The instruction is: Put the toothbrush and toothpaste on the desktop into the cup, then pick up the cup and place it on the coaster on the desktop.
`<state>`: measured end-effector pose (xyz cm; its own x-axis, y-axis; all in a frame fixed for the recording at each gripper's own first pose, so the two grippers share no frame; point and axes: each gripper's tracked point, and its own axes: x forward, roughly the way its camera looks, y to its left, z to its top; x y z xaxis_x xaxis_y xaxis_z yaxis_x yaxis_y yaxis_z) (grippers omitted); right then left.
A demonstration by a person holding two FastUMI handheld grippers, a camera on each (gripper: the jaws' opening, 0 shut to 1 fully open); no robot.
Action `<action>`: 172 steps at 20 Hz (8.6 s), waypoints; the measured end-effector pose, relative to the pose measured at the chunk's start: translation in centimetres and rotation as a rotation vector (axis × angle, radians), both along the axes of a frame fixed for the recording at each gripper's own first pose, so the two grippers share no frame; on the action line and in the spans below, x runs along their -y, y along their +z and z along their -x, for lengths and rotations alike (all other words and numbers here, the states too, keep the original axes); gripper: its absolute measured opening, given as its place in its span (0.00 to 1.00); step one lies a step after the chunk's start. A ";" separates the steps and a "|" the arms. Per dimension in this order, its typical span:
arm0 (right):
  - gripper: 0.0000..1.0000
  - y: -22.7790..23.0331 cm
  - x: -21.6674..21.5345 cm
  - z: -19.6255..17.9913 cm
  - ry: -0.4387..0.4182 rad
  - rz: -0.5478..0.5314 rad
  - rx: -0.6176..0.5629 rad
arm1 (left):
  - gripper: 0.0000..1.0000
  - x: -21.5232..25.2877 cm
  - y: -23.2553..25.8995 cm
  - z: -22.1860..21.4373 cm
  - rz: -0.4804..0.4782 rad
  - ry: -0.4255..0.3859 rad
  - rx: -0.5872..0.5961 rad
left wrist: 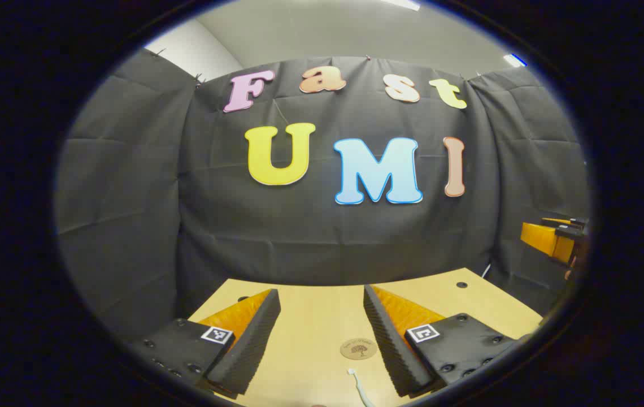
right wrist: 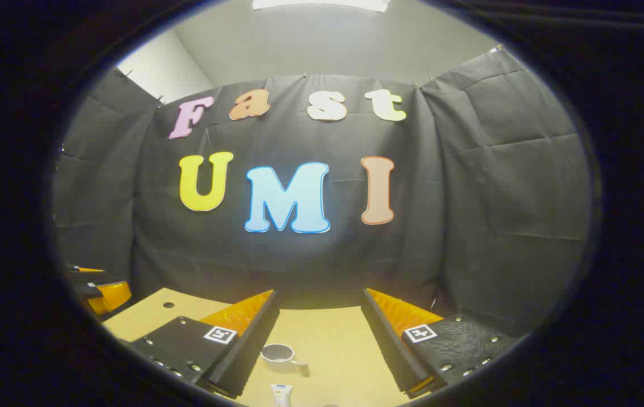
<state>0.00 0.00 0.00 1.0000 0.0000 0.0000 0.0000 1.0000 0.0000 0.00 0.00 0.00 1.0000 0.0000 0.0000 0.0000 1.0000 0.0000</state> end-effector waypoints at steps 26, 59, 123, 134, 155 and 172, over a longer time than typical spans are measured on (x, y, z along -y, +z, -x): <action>0.91 -12.0 -4.0 -2.3 0.120 -0.012 -0.330 | 0.96 3.7 -9.2 -3.9 -0.005 -0.040 -0.233; 0.82 -37.0 -7.4 0.4 0.210 -0.030 -1.206 | 0.98 5.5 -37.8 -3.4 0.129 -0.043 -1.074; 0.11 -22.8 -8.4 -15.0 0.248 -0.255 -0.743 | 0.07 6.7 -14.8 -11.9 -0.046 -0.077 -0.397; 0.11 -24.4 -9.6 -21.7 0.204 -0.353 -0.691 | 0.07 5.8 -14.7 -12.2 -0.040 -0.045 -0.395; 0.35 -29.2 -11.0 -18.6 0.223 -0.239 -0.743 | 0.07 4.9 -15.3 -12.0 -0.003 -0.013 -0.411; 0.71 -21.5 -5.9 -17.9 0.162 -0.372 -0.576 | 0.07 8.8 -12.8 -12.7 -0.016 -0.096 -0.339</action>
